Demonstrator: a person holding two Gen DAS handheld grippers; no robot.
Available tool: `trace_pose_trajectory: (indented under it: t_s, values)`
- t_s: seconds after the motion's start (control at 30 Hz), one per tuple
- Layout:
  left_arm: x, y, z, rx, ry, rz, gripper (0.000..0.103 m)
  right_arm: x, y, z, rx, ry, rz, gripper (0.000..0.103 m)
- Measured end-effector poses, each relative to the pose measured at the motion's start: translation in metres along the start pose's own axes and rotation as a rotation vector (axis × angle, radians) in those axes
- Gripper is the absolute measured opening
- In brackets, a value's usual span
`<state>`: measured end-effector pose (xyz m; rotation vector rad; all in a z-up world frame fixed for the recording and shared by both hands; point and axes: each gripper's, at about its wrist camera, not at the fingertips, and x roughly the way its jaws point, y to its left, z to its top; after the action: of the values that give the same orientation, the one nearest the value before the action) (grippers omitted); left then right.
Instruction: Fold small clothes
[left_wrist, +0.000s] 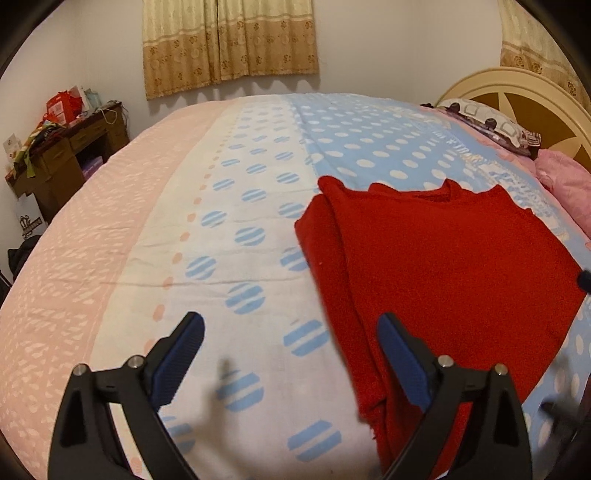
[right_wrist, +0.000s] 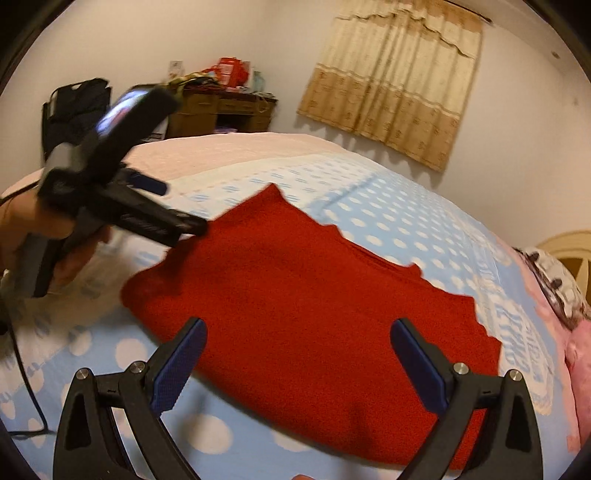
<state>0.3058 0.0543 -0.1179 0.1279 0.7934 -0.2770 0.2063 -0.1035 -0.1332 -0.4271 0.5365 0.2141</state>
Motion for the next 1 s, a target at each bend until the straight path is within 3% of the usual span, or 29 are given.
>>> trace_pose_trajectory:
  t_s: [0.37,0.5,0.7,0.83,0.9,0.97,1.0]
  values:
    - [0.013,0.008,0.018,-0.035,0.016,-0.107,0.097,0.010,0.057,0.002,-0.135,0.000,0.044,0.100]
    - [0.018,0.003,0.027,-0.049,0.021,-0.179,0.097,0.017,0.064,0.001,-0.139,0.015,0.062,0.100]
    - [0.036,-0.014,0.037,-0.005,0.032,-0.180,0.097,0.025,0.073,0.003,-0.150,0.028,0.056,0.099]
    - [0.049,-0.010,0.043,-0.040,0.056,-0.232,0.095,0.028,0.073,0.006,-0.138,0.033,0.067,0.099]
    - [0.055,-0.006,0.043,-0.068,0.071,-0.270,0.089,0.030,0.075,0.009,-0.149,0.034,0.077,0.089]
    - [0.061,-0.002,0.044,-0.095,0.076,-0.320,0.075,0.034,0.077,0.010,-0.165,0.050,0.095,0.056]
    - [0.064,0.000,0.044,-0.113,0.086,-0.348,0.069,0.036,0.079,0.011,-0.171,0.062,0.104,0.053]
